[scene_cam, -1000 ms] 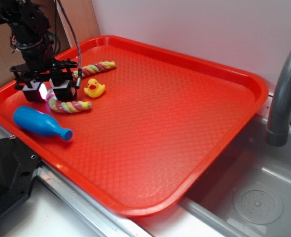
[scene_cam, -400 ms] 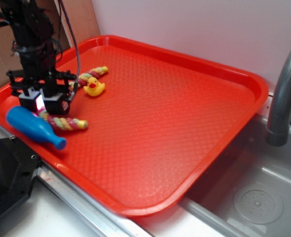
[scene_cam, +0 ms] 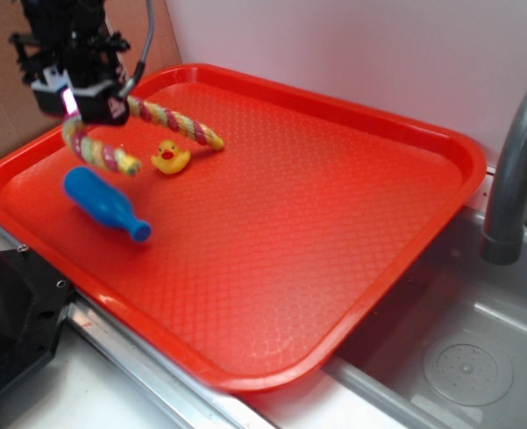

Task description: Grab the multicolored rope.

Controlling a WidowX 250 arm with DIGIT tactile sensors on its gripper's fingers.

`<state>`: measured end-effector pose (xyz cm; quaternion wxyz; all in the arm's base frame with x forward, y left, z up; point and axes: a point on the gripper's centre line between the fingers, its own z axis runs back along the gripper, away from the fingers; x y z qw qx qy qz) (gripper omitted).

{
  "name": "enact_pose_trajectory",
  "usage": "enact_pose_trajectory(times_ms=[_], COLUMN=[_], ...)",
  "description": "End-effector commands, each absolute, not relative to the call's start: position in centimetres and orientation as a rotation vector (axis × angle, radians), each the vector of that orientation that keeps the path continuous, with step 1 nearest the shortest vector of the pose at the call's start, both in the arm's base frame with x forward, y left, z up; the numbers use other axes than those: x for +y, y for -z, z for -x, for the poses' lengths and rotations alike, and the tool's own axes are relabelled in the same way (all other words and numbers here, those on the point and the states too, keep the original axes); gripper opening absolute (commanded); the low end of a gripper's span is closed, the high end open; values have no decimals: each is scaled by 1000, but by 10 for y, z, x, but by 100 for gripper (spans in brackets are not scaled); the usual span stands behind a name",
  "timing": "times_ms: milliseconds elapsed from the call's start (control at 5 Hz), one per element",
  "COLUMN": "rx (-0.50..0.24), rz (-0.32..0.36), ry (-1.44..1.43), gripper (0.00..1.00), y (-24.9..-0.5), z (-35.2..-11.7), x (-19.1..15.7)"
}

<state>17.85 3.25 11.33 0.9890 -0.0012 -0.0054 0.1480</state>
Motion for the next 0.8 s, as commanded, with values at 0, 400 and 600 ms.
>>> enact_pose_trajectory(times_ms=[0,400,600], rx=[-154,-156,-144], rz=[-34,-16,-4], ry=[-154,-101,-113], gripper=[0,0,0], y=[-162,-181,-180], z=[-186,-189,-187], x=[32,26,26])
